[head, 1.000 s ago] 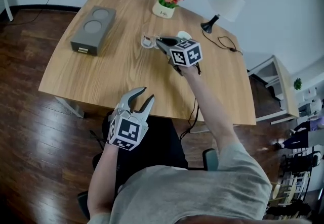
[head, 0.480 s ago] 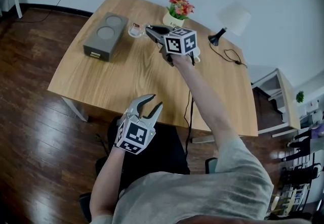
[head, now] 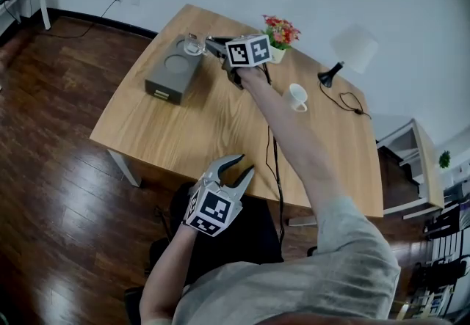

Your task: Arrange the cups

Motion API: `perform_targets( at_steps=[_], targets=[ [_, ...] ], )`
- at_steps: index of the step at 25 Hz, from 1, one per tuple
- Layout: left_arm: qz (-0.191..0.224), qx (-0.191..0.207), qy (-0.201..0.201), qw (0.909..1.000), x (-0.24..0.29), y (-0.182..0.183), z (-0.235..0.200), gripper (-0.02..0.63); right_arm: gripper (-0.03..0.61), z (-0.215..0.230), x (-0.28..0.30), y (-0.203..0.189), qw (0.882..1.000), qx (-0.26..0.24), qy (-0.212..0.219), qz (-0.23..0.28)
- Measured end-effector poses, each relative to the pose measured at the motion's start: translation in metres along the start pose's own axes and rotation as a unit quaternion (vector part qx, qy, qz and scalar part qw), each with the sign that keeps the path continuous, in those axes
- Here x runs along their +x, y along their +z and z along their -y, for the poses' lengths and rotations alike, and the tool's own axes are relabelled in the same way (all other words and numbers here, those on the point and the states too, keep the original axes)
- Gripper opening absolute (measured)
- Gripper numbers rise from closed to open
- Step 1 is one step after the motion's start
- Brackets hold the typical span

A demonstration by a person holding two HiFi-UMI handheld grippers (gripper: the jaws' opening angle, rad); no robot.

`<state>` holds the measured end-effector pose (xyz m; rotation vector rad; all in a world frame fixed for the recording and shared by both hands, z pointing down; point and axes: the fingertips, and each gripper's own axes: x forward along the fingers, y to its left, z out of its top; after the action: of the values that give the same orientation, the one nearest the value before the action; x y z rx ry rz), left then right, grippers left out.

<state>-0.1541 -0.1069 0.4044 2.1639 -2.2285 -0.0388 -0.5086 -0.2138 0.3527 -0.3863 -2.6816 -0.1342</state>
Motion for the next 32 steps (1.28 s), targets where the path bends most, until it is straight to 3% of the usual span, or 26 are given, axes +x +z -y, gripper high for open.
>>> perform_targets(
  at_steps=[10,13,17,22,27,30,32],
  targets=[
    [0.002,0.002,-0.003,1.0000,0.000,0.001,0.000,0.121,0.052,0.002,0.028,0.004,1.000,0.005,0.001,-0.007],
    [0.001,0.003,-0.002,1.0000,0.000,0.001,0.000,0.120,0.085,0.007,0.023,0.003,0.999,-0.020,-0.026,-0.015],
    [-0.002,0.010,-0.002,0.9999,-0.001,-0.002,-0.001,0.120,0.092,0.012,0.002,0.001,0.997,-0.046,-0.062,-0.016],
    [-0.003,0.014,0.004,0.9999,-0.001,-0.002,-0.002,0.120,0.117,-0.016,-0.065,-0.010,0.998,-0.035,-0.033,0.029],
    [-0.006,0.018,-0.002,0.9998,-0.004,-0.001,-0.003,0.120,0.112,-0.059,-0.152,-0.097,0.998,-0.055,-0.022,0.028],
    [-0.008,0.023,0.000,0.9997,-0.005,-0.002,-0.006,0.120,0.112,-0.063,-0.197,-0.156,0.996,-0.079,-0.052,0.004],
    [-0.008,0.028,0.005,0.9996,-0.004,-0.003,-0.008,0.120,0.112,-0.054,-0.227,-0.184,0.994,-0.070,-0.080,-0.005]
  ],
)
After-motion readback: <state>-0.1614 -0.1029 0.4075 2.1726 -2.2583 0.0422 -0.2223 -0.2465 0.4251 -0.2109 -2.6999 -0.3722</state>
